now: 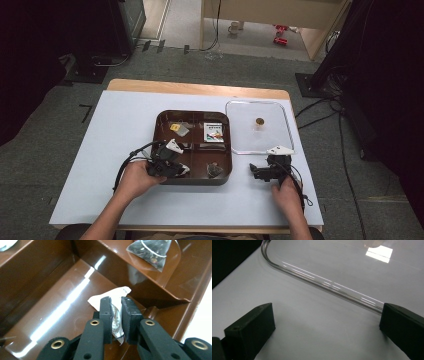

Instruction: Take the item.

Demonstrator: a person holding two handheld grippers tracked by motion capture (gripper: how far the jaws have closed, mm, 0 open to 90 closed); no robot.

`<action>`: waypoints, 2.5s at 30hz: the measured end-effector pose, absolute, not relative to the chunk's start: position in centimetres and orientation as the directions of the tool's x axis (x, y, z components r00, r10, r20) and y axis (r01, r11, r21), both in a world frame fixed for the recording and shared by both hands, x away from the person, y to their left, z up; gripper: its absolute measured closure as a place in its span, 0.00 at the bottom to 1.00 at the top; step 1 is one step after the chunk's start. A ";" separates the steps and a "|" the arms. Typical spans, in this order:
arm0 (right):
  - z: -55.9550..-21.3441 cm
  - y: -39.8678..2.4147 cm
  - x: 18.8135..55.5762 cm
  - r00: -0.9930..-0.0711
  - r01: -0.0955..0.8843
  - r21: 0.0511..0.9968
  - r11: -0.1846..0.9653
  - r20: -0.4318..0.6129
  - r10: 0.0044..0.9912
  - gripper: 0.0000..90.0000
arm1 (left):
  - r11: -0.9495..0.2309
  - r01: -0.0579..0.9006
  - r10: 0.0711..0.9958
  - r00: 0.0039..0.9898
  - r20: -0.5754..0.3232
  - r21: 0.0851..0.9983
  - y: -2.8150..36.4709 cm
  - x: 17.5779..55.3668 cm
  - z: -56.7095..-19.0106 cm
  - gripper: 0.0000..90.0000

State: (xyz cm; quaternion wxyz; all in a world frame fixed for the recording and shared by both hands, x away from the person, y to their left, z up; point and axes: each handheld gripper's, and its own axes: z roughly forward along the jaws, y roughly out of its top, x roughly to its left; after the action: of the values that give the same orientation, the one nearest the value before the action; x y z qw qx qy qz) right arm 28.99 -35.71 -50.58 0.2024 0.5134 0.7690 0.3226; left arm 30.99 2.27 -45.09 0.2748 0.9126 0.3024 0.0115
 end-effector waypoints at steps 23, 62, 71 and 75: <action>-50.6 -35.6 29.0 -0.389 0.659 0.705 0.264 0.019 0.921 0.00 | -0.568 0.540 0.604 0.786 -0.132 0.621 6.1 31.2 -42.6 0.90; -50.6 -35.7 29.0 -0.390 0.663 0.701 0.261 0.026 0.921 0.00 | -0.357 0.627 0.778 0.610 -0.151 0.692 15.1 31.6 -41.3 0.90; -50.6 -35.7 29.0 -0.389 0.664 0.701 0.260 0.026 0.921 0.00 | -0.365 0.646 0.797 0.589 -0.133 0.670 15.7 33.1 -42.6 0.90; -50.6 -35.7 29.0 -0.389 0.663 0.702 0.260 0.026 0.921 0.00 | -0.369 0.656 0.801 0.584 -0.133 0.658 15.7 34.0 -43.3 0.90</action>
State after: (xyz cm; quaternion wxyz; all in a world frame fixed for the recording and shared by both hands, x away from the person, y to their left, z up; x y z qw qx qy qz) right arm 29.01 -35.70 -50.57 0.1997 0.5155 0.7683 0.3226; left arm 33.97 15.66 -43.35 0.3441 0.8207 0.4439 0.1050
